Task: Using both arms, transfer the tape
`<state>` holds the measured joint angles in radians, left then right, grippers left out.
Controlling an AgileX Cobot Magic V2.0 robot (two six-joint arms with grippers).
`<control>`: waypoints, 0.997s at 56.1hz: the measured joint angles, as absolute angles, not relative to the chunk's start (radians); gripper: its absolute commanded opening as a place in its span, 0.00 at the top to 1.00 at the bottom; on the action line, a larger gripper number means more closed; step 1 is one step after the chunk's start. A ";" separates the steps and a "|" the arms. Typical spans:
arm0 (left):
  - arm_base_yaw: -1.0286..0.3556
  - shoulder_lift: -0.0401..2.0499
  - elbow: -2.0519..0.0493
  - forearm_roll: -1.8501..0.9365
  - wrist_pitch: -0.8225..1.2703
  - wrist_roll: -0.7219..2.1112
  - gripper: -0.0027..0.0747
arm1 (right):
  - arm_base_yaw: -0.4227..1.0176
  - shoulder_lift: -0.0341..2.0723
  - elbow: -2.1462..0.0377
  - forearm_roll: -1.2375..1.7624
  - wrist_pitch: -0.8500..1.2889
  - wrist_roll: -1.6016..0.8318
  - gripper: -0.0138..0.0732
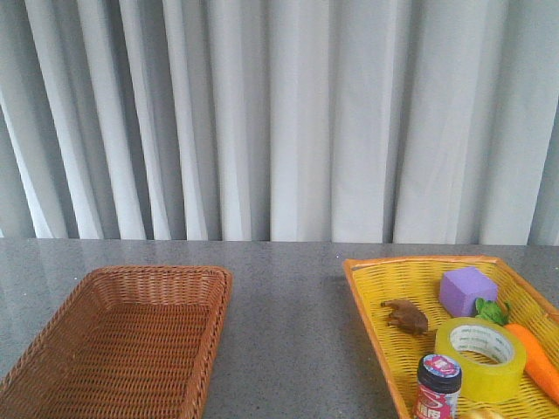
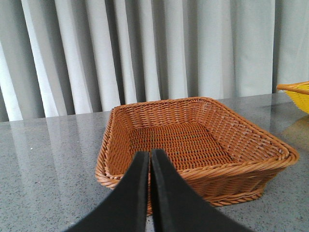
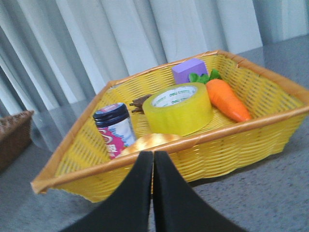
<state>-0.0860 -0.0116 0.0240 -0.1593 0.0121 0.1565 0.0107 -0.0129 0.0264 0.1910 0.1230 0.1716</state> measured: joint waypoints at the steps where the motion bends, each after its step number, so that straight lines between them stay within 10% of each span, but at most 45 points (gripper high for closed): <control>1: -0.086 -0.012 0.024 -0.159 0.012 0.157 0.97 | 0.011 -0.013 0.026 0.208 0.122 0.172 0.85; 56: -0.086 -0.012 0.024 -0.159 0.012 0.156 0.97 | 0.011 -0.013 0.026 0.437 0.090 0.173 0.85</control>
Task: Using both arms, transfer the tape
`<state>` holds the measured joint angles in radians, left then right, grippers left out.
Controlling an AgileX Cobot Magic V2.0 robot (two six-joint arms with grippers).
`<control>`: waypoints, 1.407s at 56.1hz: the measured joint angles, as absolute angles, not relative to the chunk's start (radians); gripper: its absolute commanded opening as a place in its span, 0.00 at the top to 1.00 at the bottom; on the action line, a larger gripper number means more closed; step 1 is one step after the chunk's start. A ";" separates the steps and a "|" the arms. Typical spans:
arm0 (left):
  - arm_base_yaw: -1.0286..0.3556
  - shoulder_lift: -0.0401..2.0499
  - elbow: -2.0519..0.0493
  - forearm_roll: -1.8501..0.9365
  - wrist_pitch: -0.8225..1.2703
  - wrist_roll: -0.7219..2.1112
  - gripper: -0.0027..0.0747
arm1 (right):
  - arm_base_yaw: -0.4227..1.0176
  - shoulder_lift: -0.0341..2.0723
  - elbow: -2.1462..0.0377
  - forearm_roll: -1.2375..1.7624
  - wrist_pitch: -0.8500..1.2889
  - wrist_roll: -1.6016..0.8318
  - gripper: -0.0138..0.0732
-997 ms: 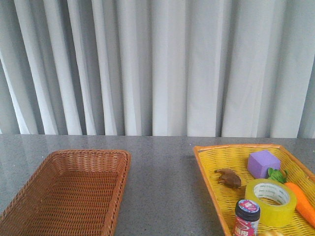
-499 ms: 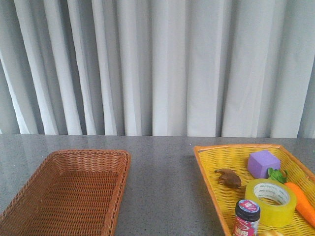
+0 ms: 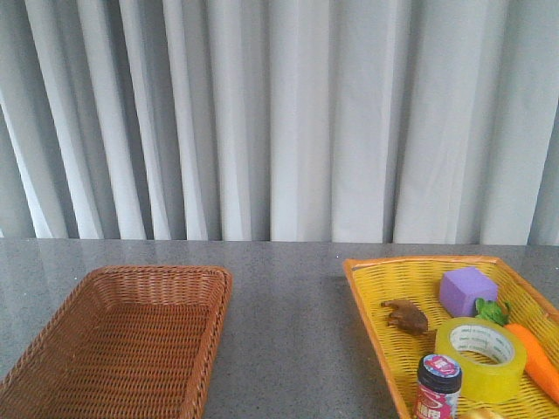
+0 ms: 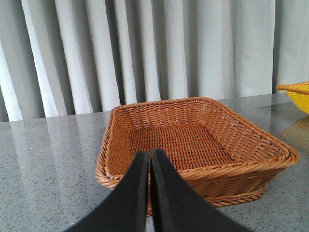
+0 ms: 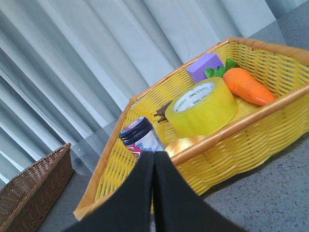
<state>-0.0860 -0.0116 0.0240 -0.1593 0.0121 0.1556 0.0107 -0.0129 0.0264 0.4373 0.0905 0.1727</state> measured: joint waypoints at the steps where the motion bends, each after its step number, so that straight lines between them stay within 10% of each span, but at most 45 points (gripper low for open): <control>1: -0.086 -0.012 0.024 -0.159 0.011 0.156 0.97 | 0.011 -0.013 0.026 0.437 0.090 0.173 0.85; 18: -0.086 -0.012 0.024 -0.201 -0.016 -0.047 0.97 | 0.011 -0.003 -0.127 0.418 0.187 0.056 0.78; 47: -0.086 -0.012 -0.003 -0.211 -0.171 -0.541 0.95 | 0.011 0.364 -0.549 0.405 0.184 -0.226 0.35; 79: -0.086 -0.012 -0.147 -0.208 -0.028 -0.557 0.67 | 0.011 0.911 -0.903 0.368 0.271 -0.328 0.34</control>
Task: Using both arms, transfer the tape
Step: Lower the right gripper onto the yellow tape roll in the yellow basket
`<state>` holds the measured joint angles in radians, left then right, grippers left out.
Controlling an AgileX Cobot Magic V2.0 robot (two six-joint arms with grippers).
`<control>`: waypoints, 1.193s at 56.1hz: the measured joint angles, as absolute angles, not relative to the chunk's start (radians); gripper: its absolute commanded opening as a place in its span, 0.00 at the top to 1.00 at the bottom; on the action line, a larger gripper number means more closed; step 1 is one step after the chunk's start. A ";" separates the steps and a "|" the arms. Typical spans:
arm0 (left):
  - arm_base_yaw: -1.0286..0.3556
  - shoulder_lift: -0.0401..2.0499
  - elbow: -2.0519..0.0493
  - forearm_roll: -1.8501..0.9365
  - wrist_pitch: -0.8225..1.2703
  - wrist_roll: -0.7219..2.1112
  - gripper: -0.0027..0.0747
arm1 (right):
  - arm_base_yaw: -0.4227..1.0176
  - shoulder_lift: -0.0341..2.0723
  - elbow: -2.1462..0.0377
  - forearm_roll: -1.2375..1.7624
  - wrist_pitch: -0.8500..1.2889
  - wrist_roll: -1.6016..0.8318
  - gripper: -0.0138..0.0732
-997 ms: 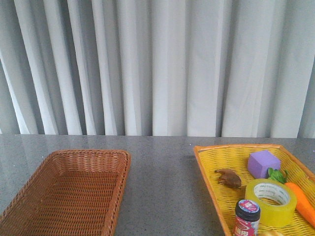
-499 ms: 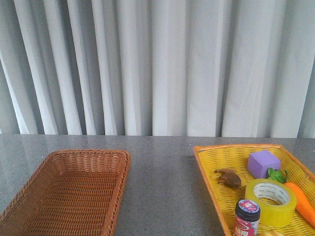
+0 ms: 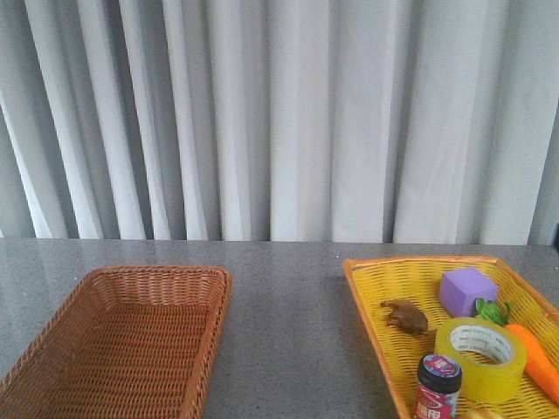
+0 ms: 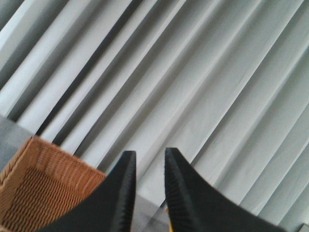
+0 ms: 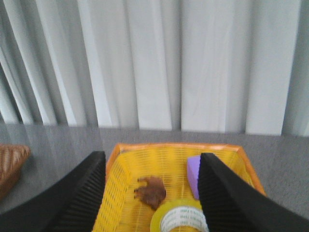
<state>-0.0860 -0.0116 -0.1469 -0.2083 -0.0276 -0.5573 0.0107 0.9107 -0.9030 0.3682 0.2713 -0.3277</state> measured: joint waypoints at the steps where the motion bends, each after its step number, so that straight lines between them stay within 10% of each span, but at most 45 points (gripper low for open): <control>1: -0.086 -0.012 -0.147 -0.208 -0.020 -0.557 0.66 | 0.011 0.933 -0.914 0.361 0.287 -0.327 0.34; 33: -0.121 0.043 -0.302 -0.208 0.144 -0.407 0.56 | 0.011 1.483 -1.469 -0.228 0.894 0.155 0.34; 67: -0.167 0.411 -0.465 -0.208 0.250 -0.250 0.56 | 0.011 1.782 -1.509 -0.191 0.951 0.162 0.34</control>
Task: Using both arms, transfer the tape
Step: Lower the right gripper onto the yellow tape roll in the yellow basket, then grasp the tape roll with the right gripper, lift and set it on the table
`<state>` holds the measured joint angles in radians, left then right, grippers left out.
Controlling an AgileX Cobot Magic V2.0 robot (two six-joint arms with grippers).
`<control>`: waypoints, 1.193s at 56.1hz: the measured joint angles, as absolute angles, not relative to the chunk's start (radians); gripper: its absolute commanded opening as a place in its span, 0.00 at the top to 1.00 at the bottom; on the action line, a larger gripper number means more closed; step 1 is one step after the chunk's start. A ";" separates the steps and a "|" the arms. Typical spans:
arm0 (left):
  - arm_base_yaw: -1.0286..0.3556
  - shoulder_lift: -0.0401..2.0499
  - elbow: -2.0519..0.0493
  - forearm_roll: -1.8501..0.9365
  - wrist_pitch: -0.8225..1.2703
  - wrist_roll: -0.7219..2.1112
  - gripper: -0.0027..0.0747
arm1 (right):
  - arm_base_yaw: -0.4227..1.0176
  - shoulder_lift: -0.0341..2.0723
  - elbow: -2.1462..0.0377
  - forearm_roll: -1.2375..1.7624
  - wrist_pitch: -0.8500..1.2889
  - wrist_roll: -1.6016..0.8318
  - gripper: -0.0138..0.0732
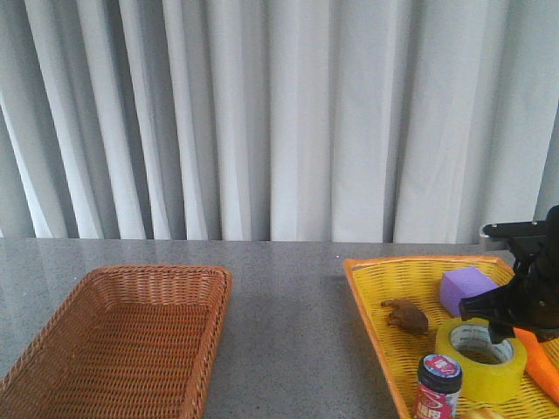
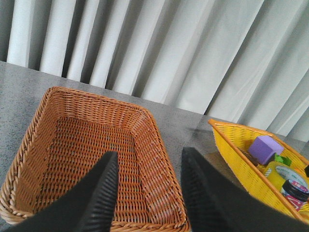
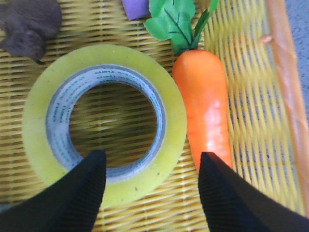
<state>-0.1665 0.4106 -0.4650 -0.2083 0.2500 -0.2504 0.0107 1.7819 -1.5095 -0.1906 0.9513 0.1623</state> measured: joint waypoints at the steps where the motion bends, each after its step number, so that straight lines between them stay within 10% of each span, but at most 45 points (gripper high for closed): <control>1: -0.167 0.411 -0.465 -0.208 0.250 -0.250 0.56 | 0.011 1.787 -1.509 -0.195 0.947 0.165 0.34; 26: -0.168 0.411 -0.465 -0.208 0.267 -0.244 0.56 | 0.011 1.905 -1.511 -0.277 0.908 0.241 0.37; 49: -0.168 0.411 -0.465 -0.208 0.269 -0.241 0.56 | 0.011 1.923 -1.511 -0.282 0.871 0.247 0.85; 67: -0.168 0.411 -0.465 -0.208 0.293 -0.241 0.56 | 0.011 1.889 -1.514 -0.324 0.844 0.249 0.85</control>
